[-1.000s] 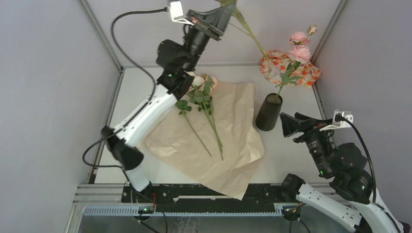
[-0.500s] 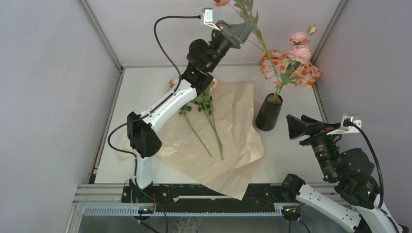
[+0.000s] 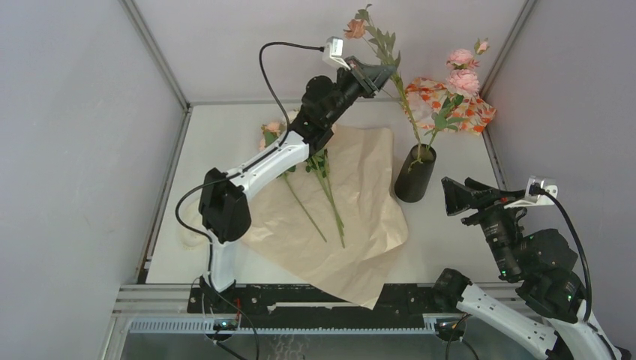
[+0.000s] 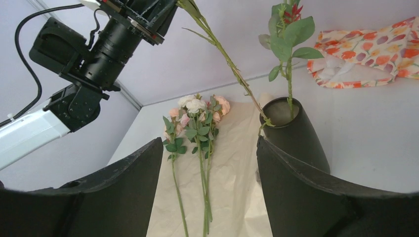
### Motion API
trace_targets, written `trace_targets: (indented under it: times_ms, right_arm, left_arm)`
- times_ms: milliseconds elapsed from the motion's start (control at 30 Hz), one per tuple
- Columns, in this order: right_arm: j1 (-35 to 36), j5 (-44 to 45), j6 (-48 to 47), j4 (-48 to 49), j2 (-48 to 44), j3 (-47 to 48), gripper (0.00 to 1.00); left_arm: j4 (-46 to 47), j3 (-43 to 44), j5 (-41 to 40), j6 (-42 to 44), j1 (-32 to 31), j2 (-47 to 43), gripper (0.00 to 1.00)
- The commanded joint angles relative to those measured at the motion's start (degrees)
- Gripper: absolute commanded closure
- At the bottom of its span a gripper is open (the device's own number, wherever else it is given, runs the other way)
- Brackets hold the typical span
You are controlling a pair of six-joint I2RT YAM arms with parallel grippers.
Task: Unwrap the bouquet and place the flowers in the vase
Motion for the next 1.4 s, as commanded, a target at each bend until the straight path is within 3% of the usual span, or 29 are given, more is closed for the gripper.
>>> trace_targets:
  times_ms: [0,433,967,1233,1367]
  right_arm:
    - [0.32,0.2,-0.2,0.43,0.46,0.21,0.22]
    - [0.31,-0.15,-0.1,1.46,0.35,-1.76,0.22]
    - [0.34,0.36,0.4,1.89,0.59,-3.41,0.22]
    - [0.37,0.47,0.51,1.94,0.73,-3.79,0.22]
    - [0.31,0.56,0.61,1.98,0.78,-4.17,0.21]
  left_arm:
    - [1.53,-0.13,0.91,0.34,-0.05,0.66,1.0]
    - [-0.67,-5.03,-1.86,4.58,-1.66,2.35,1.0]
    - [-7.52,-6.07,-9.37,17.29,-7.82,0.49,0.99]
    - [-10.93,-5.74,-12.3,21.19,-9.77,0.2,0.82]
    - [-12.0,-6.0,-12.37,21.26,-9.97,-0.35,0.65]
